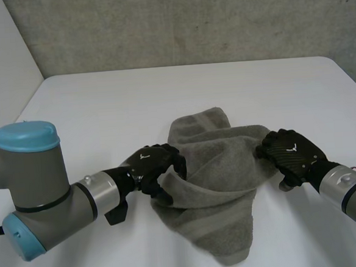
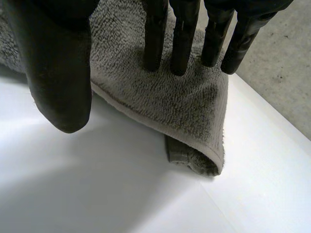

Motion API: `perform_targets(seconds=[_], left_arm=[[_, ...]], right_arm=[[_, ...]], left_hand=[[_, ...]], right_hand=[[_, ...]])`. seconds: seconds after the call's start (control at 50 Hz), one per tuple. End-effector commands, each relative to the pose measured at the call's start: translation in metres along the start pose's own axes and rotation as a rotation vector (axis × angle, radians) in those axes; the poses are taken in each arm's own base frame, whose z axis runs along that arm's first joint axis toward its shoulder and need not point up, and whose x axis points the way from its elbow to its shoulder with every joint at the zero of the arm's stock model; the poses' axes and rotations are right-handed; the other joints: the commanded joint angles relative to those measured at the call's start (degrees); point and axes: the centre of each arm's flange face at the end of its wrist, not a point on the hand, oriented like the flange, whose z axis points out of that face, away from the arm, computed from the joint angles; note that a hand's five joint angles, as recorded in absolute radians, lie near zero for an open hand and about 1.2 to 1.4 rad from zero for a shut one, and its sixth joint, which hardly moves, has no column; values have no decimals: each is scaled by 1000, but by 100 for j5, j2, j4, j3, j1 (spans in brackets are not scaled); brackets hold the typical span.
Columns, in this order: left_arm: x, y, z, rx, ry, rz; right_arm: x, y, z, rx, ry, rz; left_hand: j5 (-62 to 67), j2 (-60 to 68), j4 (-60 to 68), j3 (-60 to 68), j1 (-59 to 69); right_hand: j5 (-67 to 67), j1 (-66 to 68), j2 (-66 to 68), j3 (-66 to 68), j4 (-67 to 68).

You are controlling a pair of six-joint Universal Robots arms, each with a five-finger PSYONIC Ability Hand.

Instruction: Fold the towel.

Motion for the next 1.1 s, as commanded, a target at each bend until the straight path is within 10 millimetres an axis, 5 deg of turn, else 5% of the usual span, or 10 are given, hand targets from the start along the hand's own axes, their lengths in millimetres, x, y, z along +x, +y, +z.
perform_targets(seconds=[0.02,0.36,0.42,0.48,0.52,0.84,0.98,1.0,1.06,1.1], left_arm=[[-3,-1,5,9,-1,5],[-7,11,18,-23,6,-9],[-8,13,20,-29,6,-11],[-10,10,22,-21,-4,-7],[-12,7,21,-15,-16,-6],[-9,-73,-38,186,-111,-15],[-11,-69,-41,187,-113,-34],[-10,-64,-39,177,-108,-37],[-10,-42,-27,127,-85,-54],[-9,-30,-19,102,-73,-60]], right_arm=[[-2,7,8,9,1,-9],[-16,10,31,67,-31,-50],[-18,11,35,70,-39,-52],[-17,10,37,72,-43,-52],[-15,8,38,74,-38,-54],[19,-111,-34,220,-60,122],[16,-115,-31,208,-73,82],[14,-109,-27,190,-81,70],[13,-103,-23,170,-88,63],[12,-88,-17,121,-82,60]], left_hand=[[132,11,-316,-279,28],[1427,1307,-316,-279,1324],[1743,1623,-316,-279,1640],[4373,4253,-316,-279,4270],[4385,4265,-316,-279,4282],[4385,4265,-316,-279,4282],[4385,4265,-316,-279,4282],[4354,4234,-316,-279,4251],[32,-88,-316,-279,-71],[-474,-594,-316,-279,-577]], right_hand=[[-119,-255,-402,-301,-401],[487,350,204,-301,-401],[2354,2217,2071,-301,-401],[5094,4958,4811,-301,-401],[5107,4970,4823,-301,-401],[5107,4970,4823,-301,-401],[5107,4970,4823,-301,-401],[5107,4970,4823,-301,-401],[5107,4970,4823,-301,-401],[5107,4970,4823,-301,-401]])
